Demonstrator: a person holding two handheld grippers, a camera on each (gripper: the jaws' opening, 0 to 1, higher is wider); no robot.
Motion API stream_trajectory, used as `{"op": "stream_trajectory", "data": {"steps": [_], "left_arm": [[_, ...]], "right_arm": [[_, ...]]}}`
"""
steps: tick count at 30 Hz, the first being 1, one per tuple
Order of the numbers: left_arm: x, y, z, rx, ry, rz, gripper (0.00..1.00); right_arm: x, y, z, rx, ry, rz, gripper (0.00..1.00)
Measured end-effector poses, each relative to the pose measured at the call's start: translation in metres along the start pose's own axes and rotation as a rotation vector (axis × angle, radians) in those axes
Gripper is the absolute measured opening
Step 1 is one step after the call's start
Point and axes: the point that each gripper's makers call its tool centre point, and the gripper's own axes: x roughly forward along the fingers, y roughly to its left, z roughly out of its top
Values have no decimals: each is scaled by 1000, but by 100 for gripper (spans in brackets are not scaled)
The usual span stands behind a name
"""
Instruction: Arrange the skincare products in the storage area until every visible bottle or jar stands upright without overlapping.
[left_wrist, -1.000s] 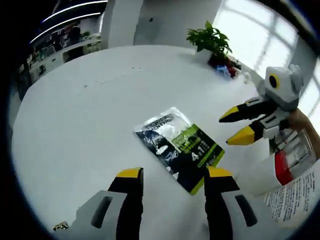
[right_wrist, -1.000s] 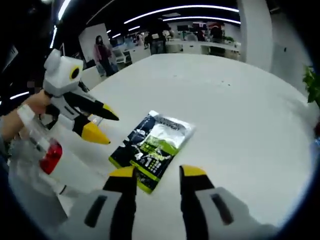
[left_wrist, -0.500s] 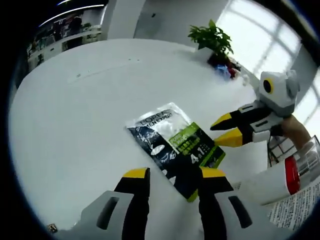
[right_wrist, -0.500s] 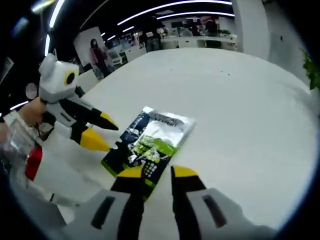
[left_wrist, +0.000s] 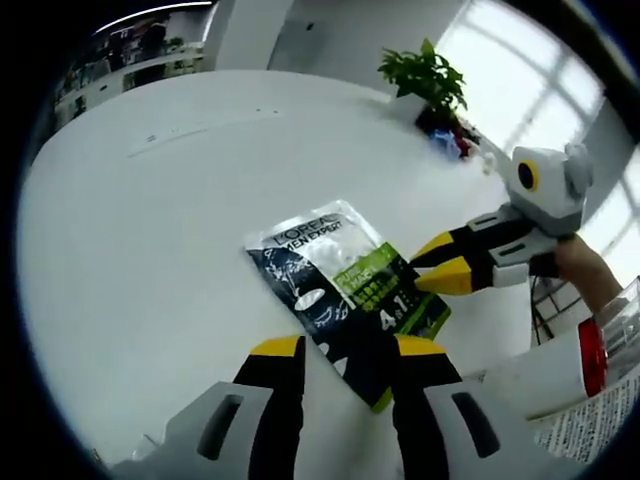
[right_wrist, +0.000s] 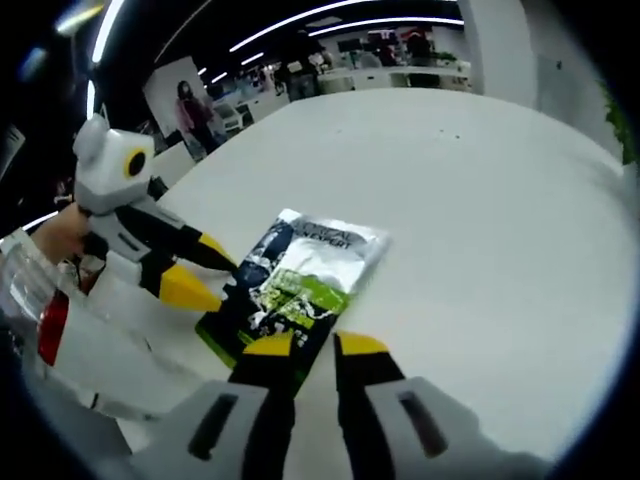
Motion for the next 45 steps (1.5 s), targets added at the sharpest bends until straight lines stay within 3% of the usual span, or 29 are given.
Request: {"op": "stream_trajectory", "data": {"steps": [15, 25, 28, 35, 39, 43, 45], "left_arm": [[5, -1, 5, -67, -39, -36, 27], [-2, -2, 7, -152, -93, -68, 22], [-6, 0, 15, -195, -136, -77, 19], [-14, -5, 30, -244, -195, -131, 16], [-21, -18, 44, -309, -259, -198, 14], [-25, -40, 55, -375, -302, -306, 8], [-21, -35, 59, -356, -310, -299, 9]], "right_arm": [[3, 1, -4, 100, -36, 35, 8], [2, 4, -6, 162, -69, 44, 4], [2, 4, -7, 196, -84, 52, 4], [1, 7, -6, 226, -99, 56, 3], [0, 8, -7, 232, -101, 57, 3], [0, 9, -7, 236, -103, 58, 3], [0, 9, -7, 237, -103, 58, 3]]}}
